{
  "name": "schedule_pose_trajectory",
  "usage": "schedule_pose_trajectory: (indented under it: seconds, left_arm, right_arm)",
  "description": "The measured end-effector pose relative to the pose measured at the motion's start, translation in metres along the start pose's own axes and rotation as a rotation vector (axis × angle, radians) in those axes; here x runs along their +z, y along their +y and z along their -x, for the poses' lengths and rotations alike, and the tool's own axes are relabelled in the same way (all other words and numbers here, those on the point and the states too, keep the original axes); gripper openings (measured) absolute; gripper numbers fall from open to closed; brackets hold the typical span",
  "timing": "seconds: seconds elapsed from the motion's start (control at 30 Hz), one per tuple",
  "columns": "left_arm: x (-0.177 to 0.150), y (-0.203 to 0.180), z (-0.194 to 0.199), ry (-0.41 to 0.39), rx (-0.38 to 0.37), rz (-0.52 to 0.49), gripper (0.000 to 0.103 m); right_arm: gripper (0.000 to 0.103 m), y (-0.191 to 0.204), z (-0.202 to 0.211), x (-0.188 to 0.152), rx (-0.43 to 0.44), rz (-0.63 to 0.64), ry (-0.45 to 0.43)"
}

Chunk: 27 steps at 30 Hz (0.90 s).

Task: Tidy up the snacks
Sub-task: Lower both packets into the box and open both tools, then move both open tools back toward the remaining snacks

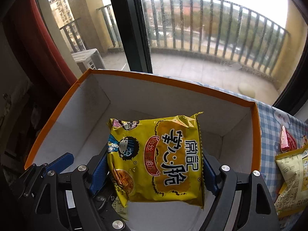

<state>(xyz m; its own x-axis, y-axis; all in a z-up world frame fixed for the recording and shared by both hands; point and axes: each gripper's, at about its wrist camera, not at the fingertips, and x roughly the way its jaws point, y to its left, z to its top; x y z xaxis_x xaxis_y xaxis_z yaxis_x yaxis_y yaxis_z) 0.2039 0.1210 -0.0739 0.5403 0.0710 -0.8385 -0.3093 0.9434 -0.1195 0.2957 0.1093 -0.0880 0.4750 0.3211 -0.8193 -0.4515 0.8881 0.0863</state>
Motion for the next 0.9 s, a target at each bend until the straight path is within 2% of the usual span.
schedule_pose_trajectory:
  seconds: [0.1, 0.2, 0.27, 0.4, 0.5, 0.63, 0.9]
  left_arm:
    - [0.007, 0.012, -0.007, 0.010, 0.006, -0.013, 0.086]
    - [0.006, 0.016, -0.006, -0.011, 0.036, -0.036, 0.086]
    - [0.004, 0.015, -0.003, -0.023, 0.025, -0.055, 0.086]
    - [0.004, 0.014, 0.004, -0.058, 0.067, -0.074, 0.086]
    - [-0.001, 0.012, 0.015, -0.079, 0.047, -0.065, 0.086]
    - [-0.014, 0.000, 0.033, -0.141, 0.030, -0.102, 0.086]
    - [-0.043, -0.028, 0.067, -0.279, 0.049, -0.114, 0.086]
  right_arm:
    - [0.087, -0.003, -0.001, -0.001, 0.011, 0.002, 0.015]
    - [0.090, -0.009, 0.001, -0.004, 0.047, 0.000, 0.036]
    - [0.093, -0.012, 0.005, -0.004, 0.038, 0.012, 0.035]
    - [0.093, -0.016, 0.012, -0.007, -0.021, 0.011, 0.006]
    - [0.093, -0.025, 0.025, -0.016, 0.023, -0.038, -0.016]
    - [0.093, -0.041, 0.050, -0.035, 0.054, -0.097, -0.083]
    - [0.093, -0.067, 0.099, -0.068, 0.047, -0.139, -0.180]
